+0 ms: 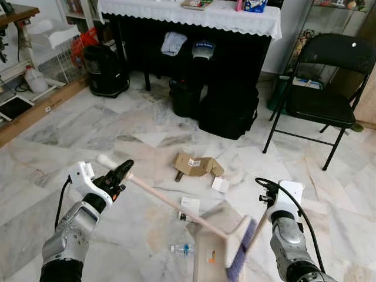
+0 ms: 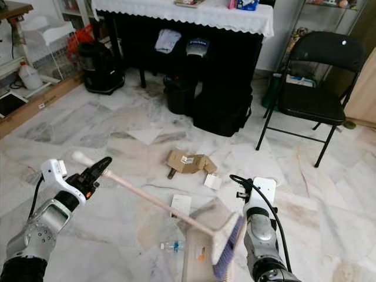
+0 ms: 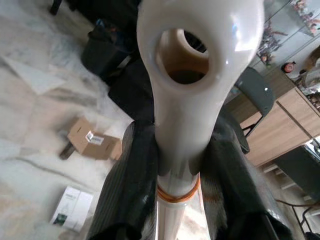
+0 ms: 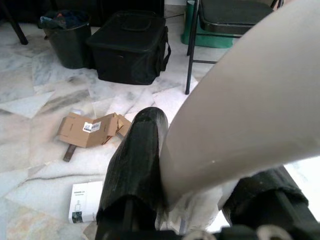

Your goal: Sweep floor

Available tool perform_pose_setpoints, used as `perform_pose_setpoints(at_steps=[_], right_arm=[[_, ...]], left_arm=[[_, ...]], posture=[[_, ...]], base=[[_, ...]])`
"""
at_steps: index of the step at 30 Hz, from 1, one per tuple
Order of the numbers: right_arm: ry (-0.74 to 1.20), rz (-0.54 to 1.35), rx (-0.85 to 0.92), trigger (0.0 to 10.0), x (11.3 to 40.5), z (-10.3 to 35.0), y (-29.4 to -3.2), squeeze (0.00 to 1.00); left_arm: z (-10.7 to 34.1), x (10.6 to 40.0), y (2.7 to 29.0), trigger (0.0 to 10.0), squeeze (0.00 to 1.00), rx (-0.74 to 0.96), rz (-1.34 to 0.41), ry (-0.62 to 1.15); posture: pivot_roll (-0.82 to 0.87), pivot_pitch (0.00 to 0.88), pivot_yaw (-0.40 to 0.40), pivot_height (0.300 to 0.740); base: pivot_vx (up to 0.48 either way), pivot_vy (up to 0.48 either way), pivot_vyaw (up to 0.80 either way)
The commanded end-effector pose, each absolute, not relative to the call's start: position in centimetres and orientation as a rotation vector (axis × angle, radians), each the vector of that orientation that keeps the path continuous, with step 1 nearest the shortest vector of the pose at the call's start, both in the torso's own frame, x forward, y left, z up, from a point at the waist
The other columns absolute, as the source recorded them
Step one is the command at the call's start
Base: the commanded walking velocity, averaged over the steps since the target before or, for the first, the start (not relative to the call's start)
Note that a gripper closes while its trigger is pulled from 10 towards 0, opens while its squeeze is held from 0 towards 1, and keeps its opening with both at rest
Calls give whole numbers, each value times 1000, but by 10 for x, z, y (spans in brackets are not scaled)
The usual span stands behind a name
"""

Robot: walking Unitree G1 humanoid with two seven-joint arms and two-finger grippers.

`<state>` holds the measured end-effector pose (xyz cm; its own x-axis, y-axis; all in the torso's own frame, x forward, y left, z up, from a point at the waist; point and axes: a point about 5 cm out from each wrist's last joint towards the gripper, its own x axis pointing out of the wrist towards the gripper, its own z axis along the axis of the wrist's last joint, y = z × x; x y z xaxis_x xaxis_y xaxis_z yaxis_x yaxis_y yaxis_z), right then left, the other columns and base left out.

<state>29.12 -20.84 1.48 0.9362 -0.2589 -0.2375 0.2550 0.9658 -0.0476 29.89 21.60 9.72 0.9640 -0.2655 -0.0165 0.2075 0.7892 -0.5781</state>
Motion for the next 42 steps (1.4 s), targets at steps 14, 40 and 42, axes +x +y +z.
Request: perform_pose_setpoints(at_steps=[14,40,42], right_arm=[[220,-274,-90,10000,293,19,-211,0],[210,-308,-148,10000,291,21,-216,0],[201,-304,-140,10000,292,21,-216,0]], left_arm=[[132,301,276,10000,0,-239,238,-135],[52,277,270,10000,0,41,209,203],[51,277,270,10000,0,19,212,205]], posture=[[115,0,-30,740],[112,0,-38,740],[112,0,-37,740]], base=[[0,0,0],[0,0,0],[0,0,0]])
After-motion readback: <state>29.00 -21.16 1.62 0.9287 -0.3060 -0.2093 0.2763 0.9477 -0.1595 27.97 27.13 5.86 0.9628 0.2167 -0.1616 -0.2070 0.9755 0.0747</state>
